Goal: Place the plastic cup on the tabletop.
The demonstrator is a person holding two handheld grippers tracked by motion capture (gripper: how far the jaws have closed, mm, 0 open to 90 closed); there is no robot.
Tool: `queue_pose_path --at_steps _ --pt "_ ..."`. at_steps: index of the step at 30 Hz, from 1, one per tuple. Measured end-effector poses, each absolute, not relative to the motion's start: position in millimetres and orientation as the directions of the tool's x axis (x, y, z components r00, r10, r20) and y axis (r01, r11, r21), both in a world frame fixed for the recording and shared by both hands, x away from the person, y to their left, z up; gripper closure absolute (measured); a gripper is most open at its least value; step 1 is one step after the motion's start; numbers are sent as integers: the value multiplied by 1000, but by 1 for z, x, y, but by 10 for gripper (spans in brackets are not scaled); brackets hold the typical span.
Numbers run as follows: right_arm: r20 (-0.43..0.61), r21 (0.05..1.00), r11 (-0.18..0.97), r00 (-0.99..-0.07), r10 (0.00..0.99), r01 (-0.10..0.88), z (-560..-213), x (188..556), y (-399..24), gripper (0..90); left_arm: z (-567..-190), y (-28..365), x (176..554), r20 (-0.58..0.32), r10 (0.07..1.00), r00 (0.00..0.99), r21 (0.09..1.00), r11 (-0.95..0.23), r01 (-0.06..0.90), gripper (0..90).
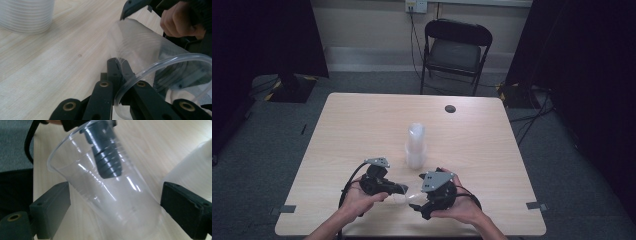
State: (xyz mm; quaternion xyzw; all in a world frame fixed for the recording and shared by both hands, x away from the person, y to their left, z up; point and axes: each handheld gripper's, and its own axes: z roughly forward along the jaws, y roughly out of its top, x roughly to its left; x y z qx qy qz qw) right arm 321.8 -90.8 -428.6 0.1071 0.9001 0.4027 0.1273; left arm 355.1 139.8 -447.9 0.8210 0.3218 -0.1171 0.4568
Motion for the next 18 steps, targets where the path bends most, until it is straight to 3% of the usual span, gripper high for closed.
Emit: queue_pose_path --at_steps 11,18 --pt "-235 695 717 -928 289 48 -436 315 -76 125 -450 134 356 -555 442 705 620 -344 705 897" --pt "-254 693 720 -922 291 36 -438 314 -71 134 -450 132 355 -538 448 714 630 -349 694 895"
